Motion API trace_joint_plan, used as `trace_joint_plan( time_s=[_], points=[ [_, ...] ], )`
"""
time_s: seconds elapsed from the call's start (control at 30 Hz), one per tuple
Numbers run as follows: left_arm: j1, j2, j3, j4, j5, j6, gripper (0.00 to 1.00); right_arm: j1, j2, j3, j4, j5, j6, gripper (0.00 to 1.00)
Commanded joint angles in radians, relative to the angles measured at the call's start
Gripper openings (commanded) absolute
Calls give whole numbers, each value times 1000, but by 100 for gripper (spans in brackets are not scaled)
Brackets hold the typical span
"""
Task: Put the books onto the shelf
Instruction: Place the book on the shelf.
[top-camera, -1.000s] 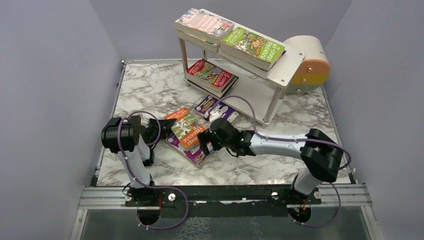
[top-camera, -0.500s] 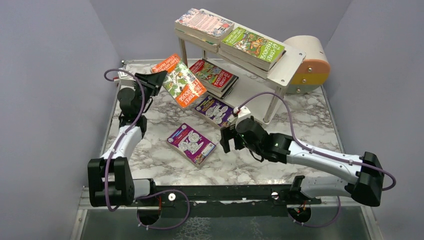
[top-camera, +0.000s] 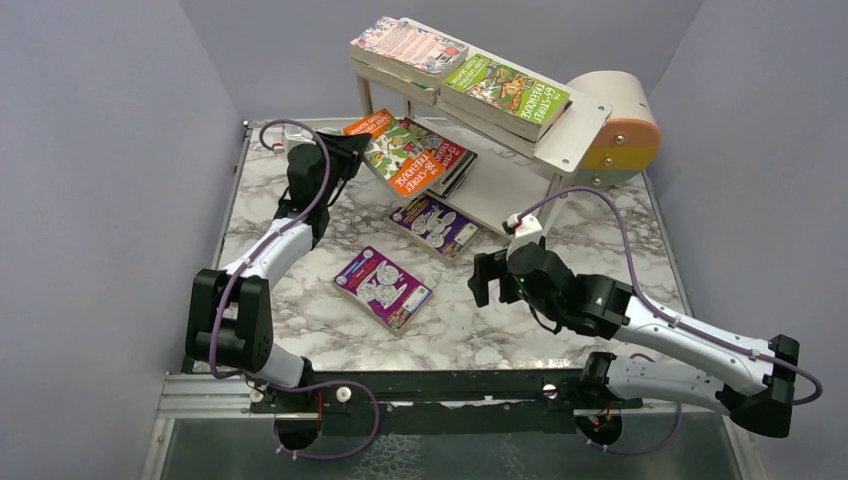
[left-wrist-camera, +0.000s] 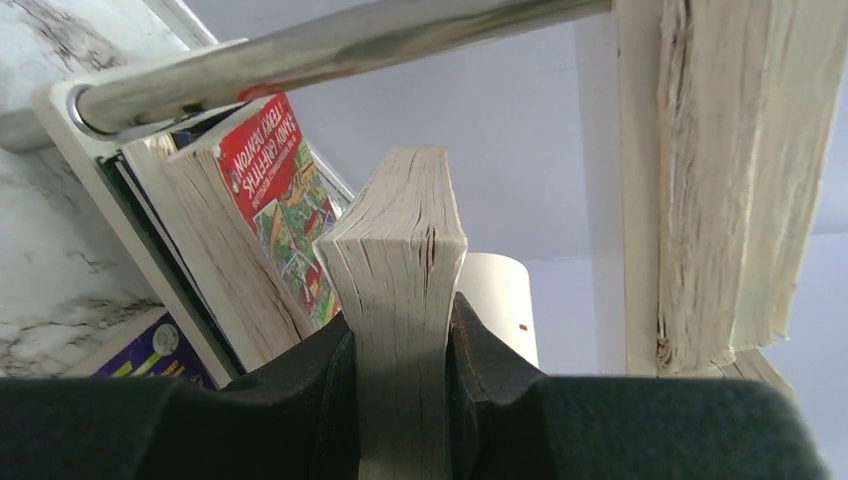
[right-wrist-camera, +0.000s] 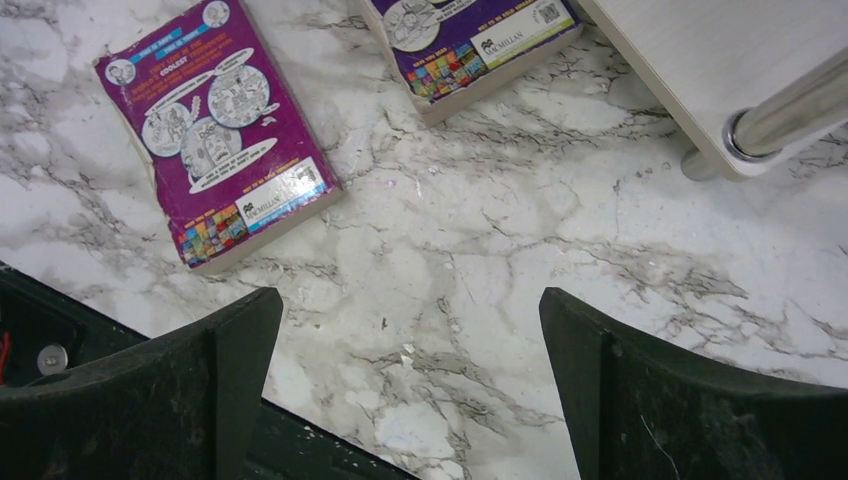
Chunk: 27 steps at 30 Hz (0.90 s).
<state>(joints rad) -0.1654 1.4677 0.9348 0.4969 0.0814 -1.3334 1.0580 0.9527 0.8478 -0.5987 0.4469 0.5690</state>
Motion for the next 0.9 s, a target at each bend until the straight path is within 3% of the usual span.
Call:
trace_joint_plan(
  time_s=[0.0,0.57,0.87],
  points=[
    [-48,23,77,66,-114,-52,0,-3,-30,1,-87,73,32,100],
    [-357,50,74,149,-413,-87,0,-3,-220,90,-252,234,83,99],
    [-532,68,66,195,-665,-77,0,-4,-271,152,-290,358,52,98]
  ],
)
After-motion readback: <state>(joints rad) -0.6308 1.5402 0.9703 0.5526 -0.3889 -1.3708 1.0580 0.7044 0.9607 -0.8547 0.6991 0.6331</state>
